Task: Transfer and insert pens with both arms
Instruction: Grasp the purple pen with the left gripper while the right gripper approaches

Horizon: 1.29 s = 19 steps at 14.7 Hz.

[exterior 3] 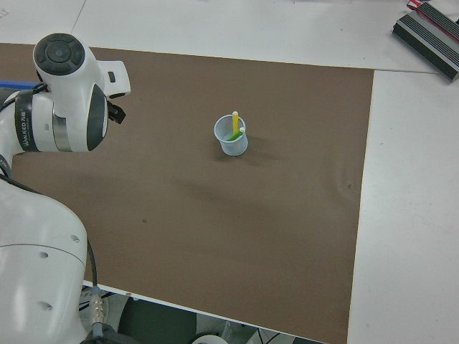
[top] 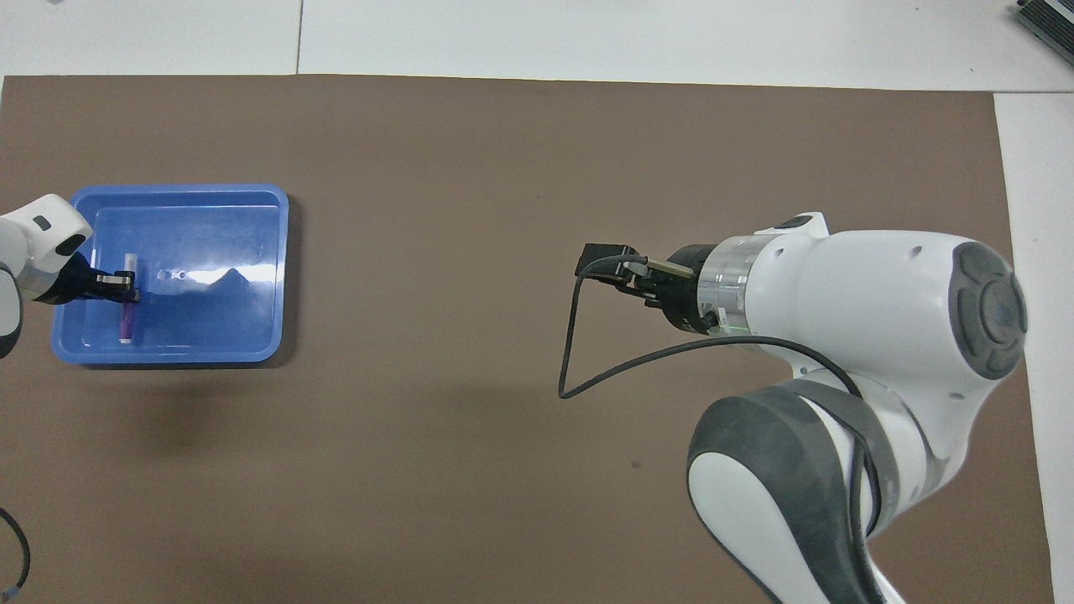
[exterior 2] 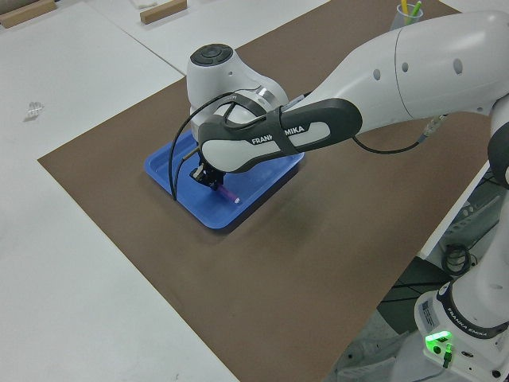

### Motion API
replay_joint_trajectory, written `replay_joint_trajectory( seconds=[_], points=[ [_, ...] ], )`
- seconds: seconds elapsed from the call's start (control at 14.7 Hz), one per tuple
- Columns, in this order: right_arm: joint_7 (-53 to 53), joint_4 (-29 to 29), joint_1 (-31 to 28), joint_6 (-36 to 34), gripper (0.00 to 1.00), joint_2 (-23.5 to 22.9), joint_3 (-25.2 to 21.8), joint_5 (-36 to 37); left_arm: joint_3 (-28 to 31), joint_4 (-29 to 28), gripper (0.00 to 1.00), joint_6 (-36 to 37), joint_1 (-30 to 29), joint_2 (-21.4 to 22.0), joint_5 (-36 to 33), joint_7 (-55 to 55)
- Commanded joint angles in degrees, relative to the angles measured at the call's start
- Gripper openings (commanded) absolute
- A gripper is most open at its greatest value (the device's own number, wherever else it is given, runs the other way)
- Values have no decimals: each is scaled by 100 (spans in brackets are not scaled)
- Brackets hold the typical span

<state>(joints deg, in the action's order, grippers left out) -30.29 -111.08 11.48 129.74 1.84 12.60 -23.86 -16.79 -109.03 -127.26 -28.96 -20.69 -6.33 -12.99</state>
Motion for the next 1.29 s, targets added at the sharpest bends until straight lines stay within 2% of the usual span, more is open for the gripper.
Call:
replay_joint_trajectory(
  seconds=[0.0,0.2,0.41,0.48,0.75,1.09,1.23],
  points=[
    [-143,-19,47,69,100,36,6,48,-79,14,0,211,91,179,-88,-484],
    [-135,-28,47,69,100,36,6,91,-97,145,0,463,424,398,-79,-389],
    [-143,-37,56,78,100,27,15,162,-88,750,0,1613,566,356,-97,-301],
    [-135,-45,56,78,100,36,15,171,-97,813,0,1765,593,364,-97,-292],
    [-135,-54,205,200,100,18,15,188,-97,892,0,1985,786,391,-88,-214],
    [-178,-54,285,236,100,-8,15,223,-123,849,0,2091,821,426,167,1006],
    [-310,-46,285,323,100,-17,15,223,-123,840,0,2222,1005,434,245,1306]
  ],
)
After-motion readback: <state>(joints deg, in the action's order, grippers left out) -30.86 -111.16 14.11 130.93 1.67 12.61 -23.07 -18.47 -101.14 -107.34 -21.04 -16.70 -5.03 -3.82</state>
